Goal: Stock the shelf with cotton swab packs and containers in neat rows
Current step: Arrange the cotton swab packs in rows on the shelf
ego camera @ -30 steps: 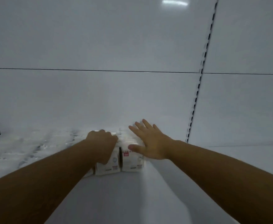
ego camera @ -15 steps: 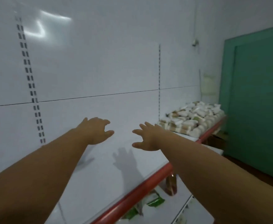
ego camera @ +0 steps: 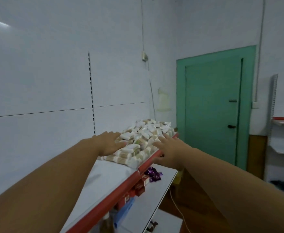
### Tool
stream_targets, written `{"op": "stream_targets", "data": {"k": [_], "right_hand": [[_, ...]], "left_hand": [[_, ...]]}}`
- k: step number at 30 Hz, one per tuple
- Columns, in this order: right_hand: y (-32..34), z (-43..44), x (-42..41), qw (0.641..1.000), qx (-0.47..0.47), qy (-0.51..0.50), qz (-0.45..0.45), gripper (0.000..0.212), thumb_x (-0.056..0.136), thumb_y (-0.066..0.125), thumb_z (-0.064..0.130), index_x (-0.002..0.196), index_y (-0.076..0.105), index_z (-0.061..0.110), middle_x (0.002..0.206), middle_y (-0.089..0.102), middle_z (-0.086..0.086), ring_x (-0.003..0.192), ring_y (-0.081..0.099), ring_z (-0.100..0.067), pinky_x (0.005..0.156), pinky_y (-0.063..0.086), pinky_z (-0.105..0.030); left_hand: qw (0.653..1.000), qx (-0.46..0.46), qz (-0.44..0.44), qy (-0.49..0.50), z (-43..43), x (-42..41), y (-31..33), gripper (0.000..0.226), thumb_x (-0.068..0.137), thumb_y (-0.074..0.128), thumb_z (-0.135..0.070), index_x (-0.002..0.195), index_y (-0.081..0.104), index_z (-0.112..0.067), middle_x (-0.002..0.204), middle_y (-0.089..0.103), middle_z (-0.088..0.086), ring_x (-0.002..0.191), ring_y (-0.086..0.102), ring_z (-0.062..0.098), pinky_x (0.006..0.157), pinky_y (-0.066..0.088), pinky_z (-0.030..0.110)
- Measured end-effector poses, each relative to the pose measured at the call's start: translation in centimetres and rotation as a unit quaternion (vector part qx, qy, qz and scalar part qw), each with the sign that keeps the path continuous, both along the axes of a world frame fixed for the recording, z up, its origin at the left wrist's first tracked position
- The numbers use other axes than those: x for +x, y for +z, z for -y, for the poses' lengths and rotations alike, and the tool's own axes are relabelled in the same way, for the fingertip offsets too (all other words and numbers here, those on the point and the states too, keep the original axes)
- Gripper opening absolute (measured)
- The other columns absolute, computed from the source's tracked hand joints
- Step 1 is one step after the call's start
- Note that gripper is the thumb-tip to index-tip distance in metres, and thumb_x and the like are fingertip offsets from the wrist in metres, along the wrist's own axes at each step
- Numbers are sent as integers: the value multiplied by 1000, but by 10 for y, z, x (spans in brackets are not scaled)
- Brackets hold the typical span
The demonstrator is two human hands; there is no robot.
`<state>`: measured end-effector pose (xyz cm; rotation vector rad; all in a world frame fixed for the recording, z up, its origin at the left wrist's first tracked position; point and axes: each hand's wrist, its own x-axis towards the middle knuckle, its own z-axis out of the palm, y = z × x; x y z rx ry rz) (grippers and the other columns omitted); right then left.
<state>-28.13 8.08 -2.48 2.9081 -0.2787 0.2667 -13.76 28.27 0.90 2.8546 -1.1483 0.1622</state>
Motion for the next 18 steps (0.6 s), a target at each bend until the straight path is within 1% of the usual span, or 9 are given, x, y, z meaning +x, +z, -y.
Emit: {"op": "stream_targets", "data": {"k": [2, 4, 8, 10, 12, 14, 16, 18], "right_hand": [[-4, 31, 22, 1000, -12, 0, 8, 71, 91, 35, 65, 150, 20, 28, 159, 12, -5, 147, 2, -25, 118, 7, -54], [-10, 61, 50, 1000, -13, 7, 4, 69, 91, 36, 63, 149, 23, 29, 159, 14, -4, 147, 4, -24, 118, 9, -54], [-13, 121, 119, 1000, -21, 1, -17, 67, 91, 40, 60, 148, 26, 29, 159, 17, -4, 146, 8, -24, 117, 12, -53], [-8, 150, 148, 999, -15, -11, -31, 67, 90, 43, 59, 147, 27, 29, 158, 20, -3, 146, 10, -24, 117, 15, -52], [-2, 182, 174, 999, 3, -25, -27, 66, 89, 46, 58, 146, 30, 30, 154, 26, -2, 144, 16, -23, 114, 21, -52], [5, 214, 197, 999, 24, -36, -19, 63, 88, 48, 57, 143, 35, 29, 148, 35, -2, 138, 27, -23, 110, 29, -51], [6, 244, 217, 999, 23, -40, -28, 59, 88, 50, 54, 140, 40, 28, 142, 41, -3, 131, 35, -23, 107, 35, -47], [1, 270, 238, 999, 33, -31, -29, 53, 89, 51, 51, 136, 45, 26, 137, 45, -3, 127, 40, -22, 105, 37, -43]], "left_hand": [[1000, -8, -11, -5, 24, 27, 0, 67, 94, 31, -63, 151, 23, -29, 157, 26, 2, 143, 25, 22, 115, 23, 45], [1000, -7, -23, -6, 47, 61, -1, 66, 94, 32, -63, 150, 26, -27, 155, 31, 1, 140, 32, 22, 113, 28, 43], [999, 2, -25, -26, 100, 131, -4, 68, 96, 34, -59, 151, 22, -23, 157, 28, 0, 141, 30, 20, 112, 23, 33], [999, 19, -33, -39, 128, 159, -3, 65, 95, 38, -58, 150, 25, -25, 155, 32, -1, 139, 34, 19, 109, 26, 31], [998, 29, -29, -43, 156, 189, 1, 57, 96, 40, -54, 144, 34, -25, 149, 40, -1, 133, 41, 18, 99, 30, 26], [998, 31, -24, -41, 186, 215, 5, 50, 97, 43, -48, 138, 43, -20, 143, 47, 1, 126, 46, 18, 90, 31, 22], [998, 49, -19, -37, 214, 236, 2, 50, 96, 46, -47, 138, 44, -21, 142, 48, 0, 126, 46, 17, 91, 31, 21], [998, 58, -4, -28, 241, 253, -2, 52, 94, 49, -47, 140, 42, -24, 145, 45, -2, 128, 44, 15, 95, 32, 22]]}}
